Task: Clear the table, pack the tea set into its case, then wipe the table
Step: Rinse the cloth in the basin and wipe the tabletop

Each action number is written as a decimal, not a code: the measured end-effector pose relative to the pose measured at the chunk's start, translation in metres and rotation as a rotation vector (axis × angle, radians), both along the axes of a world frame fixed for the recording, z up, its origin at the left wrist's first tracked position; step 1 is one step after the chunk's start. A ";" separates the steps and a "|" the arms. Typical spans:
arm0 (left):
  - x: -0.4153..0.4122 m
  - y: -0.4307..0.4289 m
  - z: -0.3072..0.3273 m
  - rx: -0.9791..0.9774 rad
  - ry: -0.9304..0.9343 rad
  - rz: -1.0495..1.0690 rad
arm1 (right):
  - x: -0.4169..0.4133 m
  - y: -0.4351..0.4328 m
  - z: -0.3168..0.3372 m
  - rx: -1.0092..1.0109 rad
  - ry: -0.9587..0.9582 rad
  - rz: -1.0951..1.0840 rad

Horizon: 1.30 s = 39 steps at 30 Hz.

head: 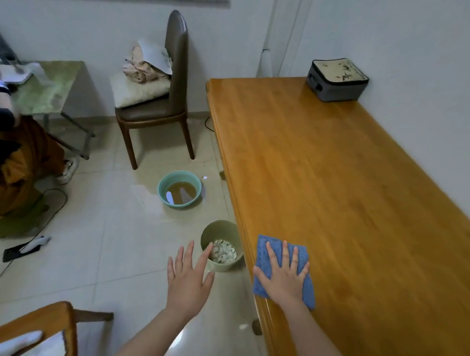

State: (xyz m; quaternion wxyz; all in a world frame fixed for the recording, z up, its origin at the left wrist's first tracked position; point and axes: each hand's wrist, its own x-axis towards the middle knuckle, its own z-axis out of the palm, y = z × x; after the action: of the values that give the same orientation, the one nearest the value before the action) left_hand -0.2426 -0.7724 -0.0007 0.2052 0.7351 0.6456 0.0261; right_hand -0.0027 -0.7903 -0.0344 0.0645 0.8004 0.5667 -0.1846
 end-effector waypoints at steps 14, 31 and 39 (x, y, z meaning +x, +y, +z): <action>-0.051 0.150 -0.005 0.000 0.010 -0.044 | -0.021 0.145 0.007 -0.029 -0.021 -0.045; -0.049 0.416 0.019 0.096 -0.029 0.020 | -0.026 0.396 0.006 -0.029 -0.015 0.087; -0.107 0.497 -0.009 -0.001 -0.023 0.066 | -0.052 0.508 0.001 0.014 -0.051 -0.017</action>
State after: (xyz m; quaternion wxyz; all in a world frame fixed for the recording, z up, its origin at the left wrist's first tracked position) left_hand -0.3492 -0.2754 -0.0102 0.2122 0.7128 0.6673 0.0410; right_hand -0.0545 -0.2824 -0.0339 0.0715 0.8101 0.5592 -0.1608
